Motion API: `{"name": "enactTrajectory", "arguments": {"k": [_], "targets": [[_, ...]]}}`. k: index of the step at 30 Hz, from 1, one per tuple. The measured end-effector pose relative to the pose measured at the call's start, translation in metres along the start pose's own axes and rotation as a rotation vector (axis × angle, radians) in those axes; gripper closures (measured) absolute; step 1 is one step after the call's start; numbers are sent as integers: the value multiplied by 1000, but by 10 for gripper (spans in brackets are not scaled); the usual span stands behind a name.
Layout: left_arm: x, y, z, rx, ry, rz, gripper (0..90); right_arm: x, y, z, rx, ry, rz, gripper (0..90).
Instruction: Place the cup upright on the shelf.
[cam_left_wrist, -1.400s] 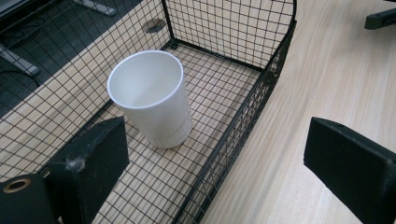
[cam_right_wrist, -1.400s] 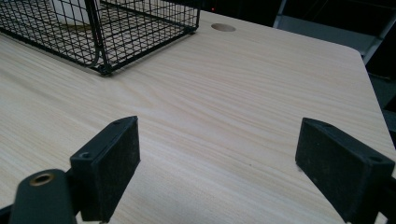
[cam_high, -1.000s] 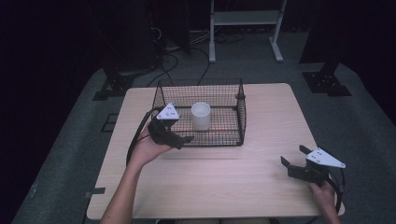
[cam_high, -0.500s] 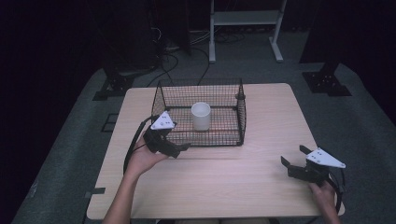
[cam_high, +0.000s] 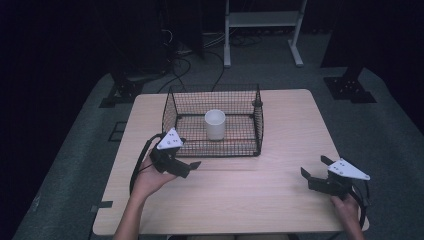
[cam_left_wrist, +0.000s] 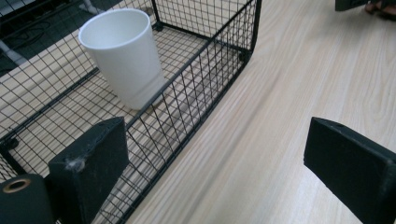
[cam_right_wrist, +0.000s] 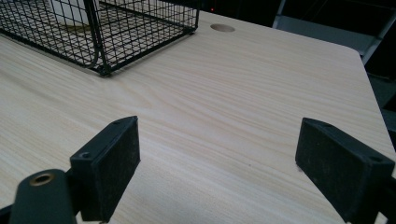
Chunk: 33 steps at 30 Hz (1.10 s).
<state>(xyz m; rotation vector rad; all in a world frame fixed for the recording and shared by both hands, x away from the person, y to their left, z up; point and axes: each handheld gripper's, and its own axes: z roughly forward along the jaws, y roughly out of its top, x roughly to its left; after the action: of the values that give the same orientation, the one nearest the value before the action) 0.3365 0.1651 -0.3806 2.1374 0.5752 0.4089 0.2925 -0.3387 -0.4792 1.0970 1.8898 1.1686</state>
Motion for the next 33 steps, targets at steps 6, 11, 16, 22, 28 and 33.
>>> {"name": "enactTrajectory", "arguments": {"k": [6,11,16,22,28,33], "targets": [[-4,-8,-2,-4,0,-8,59,0,0,0,2,-2,1,131],[-7,-14,-3,-12,1,-14,59,0,0,0,3,-3,2,131],[-12,-21,-6,-25,7,-19,59,0,0,0,3,-2,0,131],[-15,-29,-7,-25,4,-27,59,0,0,0,1,-2,1,131],[-18,-37,-8,-32,5,-41,59,0,0,0,0,-2,2,131],[-24,-43,-11,-42,10,-44,59,0,0,0,-1,-2,2,131]]}}
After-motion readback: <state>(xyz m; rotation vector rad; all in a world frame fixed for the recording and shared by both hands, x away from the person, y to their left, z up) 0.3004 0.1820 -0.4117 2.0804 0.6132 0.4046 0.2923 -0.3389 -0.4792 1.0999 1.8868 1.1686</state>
